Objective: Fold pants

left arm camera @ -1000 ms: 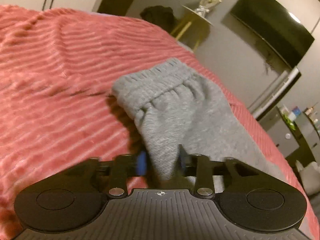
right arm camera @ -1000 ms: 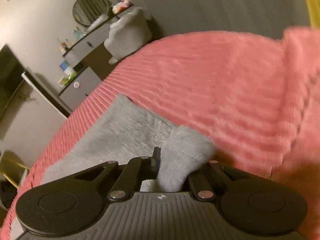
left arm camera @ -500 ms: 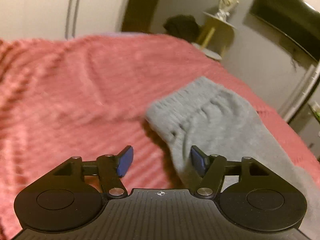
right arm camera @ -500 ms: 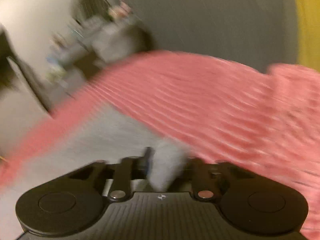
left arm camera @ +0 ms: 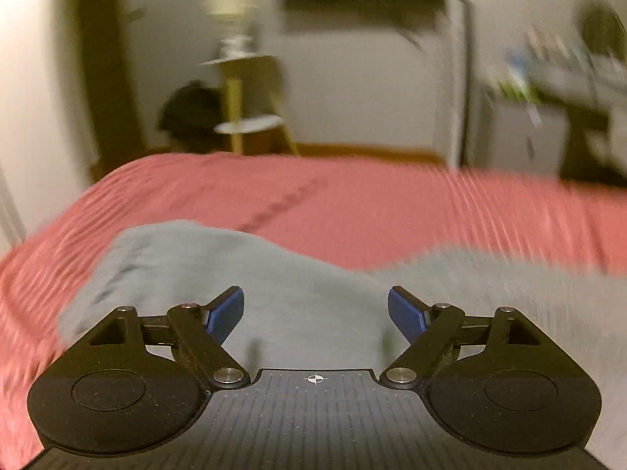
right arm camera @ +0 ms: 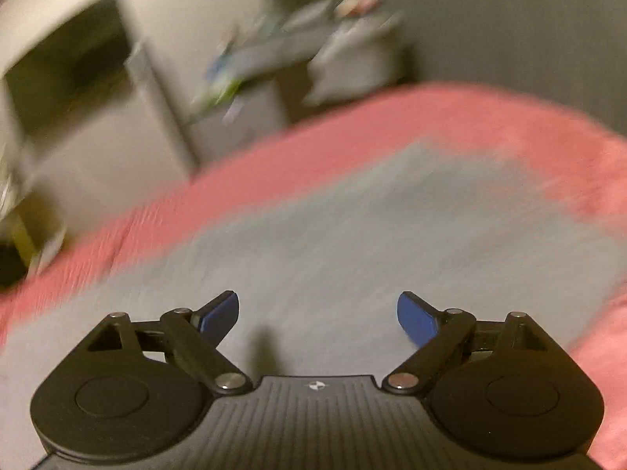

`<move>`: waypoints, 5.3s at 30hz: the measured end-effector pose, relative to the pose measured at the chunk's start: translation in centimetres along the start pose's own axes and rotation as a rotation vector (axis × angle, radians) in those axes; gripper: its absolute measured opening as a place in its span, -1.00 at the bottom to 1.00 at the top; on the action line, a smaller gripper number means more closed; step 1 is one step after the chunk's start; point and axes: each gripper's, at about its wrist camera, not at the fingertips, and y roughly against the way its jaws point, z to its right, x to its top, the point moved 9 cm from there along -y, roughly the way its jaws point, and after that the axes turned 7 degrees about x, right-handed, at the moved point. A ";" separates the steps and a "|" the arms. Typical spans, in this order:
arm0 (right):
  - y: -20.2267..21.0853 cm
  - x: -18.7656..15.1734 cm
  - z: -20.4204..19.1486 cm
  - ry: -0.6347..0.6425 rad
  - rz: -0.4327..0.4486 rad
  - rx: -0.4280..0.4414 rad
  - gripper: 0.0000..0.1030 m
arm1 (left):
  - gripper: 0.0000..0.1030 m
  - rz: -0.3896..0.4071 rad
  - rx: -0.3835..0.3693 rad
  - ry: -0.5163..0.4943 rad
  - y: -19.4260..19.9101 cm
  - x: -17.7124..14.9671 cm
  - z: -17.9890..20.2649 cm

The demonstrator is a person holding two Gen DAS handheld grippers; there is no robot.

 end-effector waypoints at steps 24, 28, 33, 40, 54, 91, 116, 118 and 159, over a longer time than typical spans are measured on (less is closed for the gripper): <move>-1.6 -1.0 0.4 0.024 -0.083 -0.053 0.93 | 1.00 -0.073 0.292 -0.006 -0.6 -3.0 -5.7; -1.6 -0.8 0.2 0.033 -0.068 -0.080 0.93 | 1.00 -0.122 0.238 0.071 2.6 -5.8 -0.1; -0.5 0.1 -4.3 0.102 -0.005 0.050 0.43 | 1.00 -0.093 0.225 0.076 2.4 -8.0 1.5; -3.3 -1.5 -11.2 0.380 -0.040 0.171 -0.13 | 1.00 -0.042 0.237 0.174 0.7 -7.6 0.2; 0.9 13.3 13.3 -0.057 0.095 -0.160 0.76 | 1.00 0.022 0.312 0.105 1.9 -6.9 1.7; 3.1 14.7 13.1 -0.215 0.165 0.263 -0.83 | 1.00 0.140 0.012 -0.001 5.9 -6.4 13.3; 10.2 3.9 16.0 -0.232 0.090 -0.299 -0.81 | 1.00 0.066 0.045 0.121 3.6 -5.7 10.3; 11.5 3.2 16.1 -0.344 0.116 -0.161 -0.78 | 1.00 0.043 0.055 0.165 3.2 -5.9 9.5; 10.4 -0.3 17.5 -0.692 0.052 0.059 -0.68 | 1.00 -0.211 0.121 0.389 4.7 -8.9 1.1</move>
